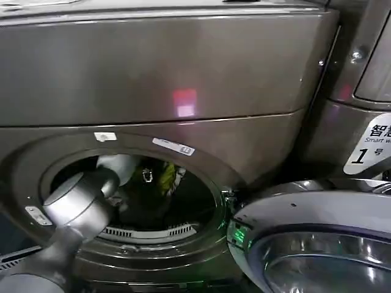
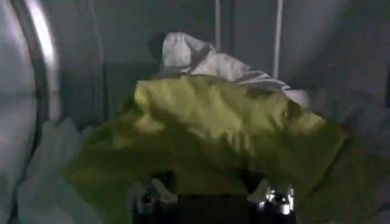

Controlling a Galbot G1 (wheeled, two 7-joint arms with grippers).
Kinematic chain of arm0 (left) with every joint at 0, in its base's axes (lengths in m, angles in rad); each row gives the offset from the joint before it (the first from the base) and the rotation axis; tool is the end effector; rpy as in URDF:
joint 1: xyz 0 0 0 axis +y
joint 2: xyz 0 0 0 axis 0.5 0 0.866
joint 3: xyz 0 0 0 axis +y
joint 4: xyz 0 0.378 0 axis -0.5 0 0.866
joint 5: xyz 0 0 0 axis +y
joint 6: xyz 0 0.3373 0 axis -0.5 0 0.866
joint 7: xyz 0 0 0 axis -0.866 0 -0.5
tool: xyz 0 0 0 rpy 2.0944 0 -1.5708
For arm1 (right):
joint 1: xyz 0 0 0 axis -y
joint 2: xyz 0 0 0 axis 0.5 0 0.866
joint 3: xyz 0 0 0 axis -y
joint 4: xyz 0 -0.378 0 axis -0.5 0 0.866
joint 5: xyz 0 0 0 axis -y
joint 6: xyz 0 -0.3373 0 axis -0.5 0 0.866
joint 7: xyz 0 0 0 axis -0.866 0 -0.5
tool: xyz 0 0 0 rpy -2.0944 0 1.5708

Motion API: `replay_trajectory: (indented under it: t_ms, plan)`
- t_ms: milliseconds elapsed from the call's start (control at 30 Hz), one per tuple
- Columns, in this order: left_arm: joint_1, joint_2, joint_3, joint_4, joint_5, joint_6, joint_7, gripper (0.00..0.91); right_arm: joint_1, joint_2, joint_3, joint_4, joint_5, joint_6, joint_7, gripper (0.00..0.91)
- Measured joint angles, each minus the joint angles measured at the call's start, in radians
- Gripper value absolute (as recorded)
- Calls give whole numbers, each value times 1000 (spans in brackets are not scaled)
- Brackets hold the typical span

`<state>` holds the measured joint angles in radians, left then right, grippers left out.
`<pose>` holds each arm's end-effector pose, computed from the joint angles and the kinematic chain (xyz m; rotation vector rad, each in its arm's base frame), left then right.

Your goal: Grasp the clothes from the dryer.

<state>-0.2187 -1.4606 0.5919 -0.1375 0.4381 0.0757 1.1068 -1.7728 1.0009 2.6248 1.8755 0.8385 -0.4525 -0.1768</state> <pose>0.6856 0.0370 -0.1945 -1.0444 -1.3909 -1.3231 -0.1771 -0.3830 0.0457 1.4444 2.2431 -0.4606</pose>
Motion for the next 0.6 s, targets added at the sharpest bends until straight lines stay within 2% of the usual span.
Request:
replay_trajectory:
  t_ms: [600]
  plan:
    - [31, 22, -69, -60, -68, 22, -78, 0, 6, 6, -11, 5, -2, 2, 1, 907]
